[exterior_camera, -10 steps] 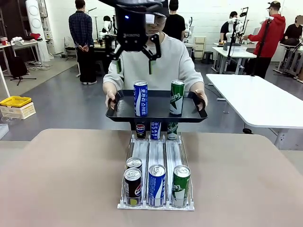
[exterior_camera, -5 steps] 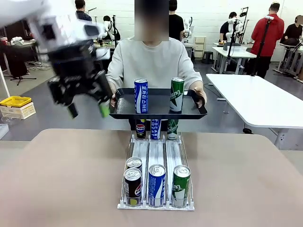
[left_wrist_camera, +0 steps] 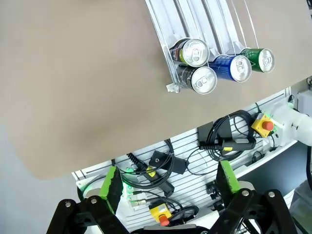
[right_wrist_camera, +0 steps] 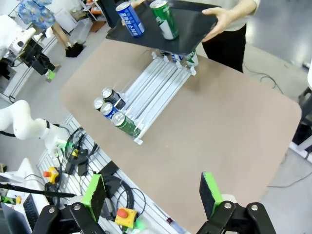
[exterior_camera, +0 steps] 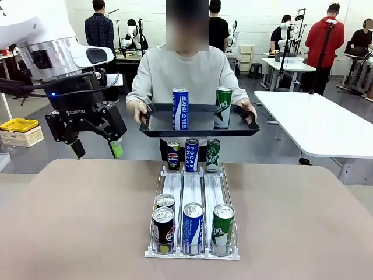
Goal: Retrieve and hand over the desired beverage to the person.
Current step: Place the picked can on the Handle tray extended by the person.
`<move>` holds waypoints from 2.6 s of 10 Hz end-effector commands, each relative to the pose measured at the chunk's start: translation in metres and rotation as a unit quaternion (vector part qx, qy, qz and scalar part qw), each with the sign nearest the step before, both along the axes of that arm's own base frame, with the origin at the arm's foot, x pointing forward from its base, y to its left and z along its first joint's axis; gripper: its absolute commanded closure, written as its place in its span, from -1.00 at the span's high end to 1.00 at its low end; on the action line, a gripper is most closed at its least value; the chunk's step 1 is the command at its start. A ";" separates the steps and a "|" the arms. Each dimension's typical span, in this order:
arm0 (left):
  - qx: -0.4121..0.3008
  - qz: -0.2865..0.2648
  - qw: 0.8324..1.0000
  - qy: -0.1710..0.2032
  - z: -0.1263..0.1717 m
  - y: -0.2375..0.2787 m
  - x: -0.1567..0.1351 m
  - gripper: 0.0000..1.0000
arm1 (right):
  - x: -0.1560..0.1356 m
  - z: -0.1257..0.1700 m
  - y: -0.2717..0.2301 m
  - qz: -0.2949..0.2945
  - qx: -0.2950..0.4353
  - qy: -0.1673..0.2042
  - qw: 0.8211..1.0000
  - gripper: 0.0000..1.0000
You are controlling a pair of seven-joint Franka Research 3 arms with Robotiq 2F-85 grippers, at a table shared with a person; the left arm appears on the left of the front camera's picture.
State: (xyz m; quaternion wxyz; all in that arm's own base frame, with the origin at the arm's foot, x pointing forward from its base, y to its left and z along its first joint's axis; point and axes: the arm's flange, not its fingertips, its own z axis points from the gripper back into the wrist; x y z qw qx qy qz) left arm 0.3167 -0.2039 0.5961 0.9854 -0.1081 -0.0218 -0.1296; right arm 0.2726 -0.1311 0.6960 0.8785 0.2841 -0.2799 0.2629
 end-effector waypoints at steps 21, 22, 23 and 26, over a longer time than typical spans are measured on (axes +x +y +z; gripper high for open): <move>-0.119 -0.089 0.946 -0.288 0.039 0.271 -0.074 1.00 | 0.000 0.000 0.001 0.010 0.012 -0.007 1.000 1.00; -0.130 -0.095 0.948 -0.276 0.040 0.268 -0.074 1.00 | 0.000 0.000 0.001 0.010 0.012 -0.007 1.000 1.00; -0.155 -0.100 0.948 -0.259 0.040 0.269 -0.072 1.00 | 0.000 0.000 0.001 0.010 0.012 -0.007 1.000 1.00; -0.123 -0.097 0.944 -0.289 0.041 0.272 -0.074 1.00 | 0.000 0.000 0.001 0.010 0.012 -0.007 1.000 1.00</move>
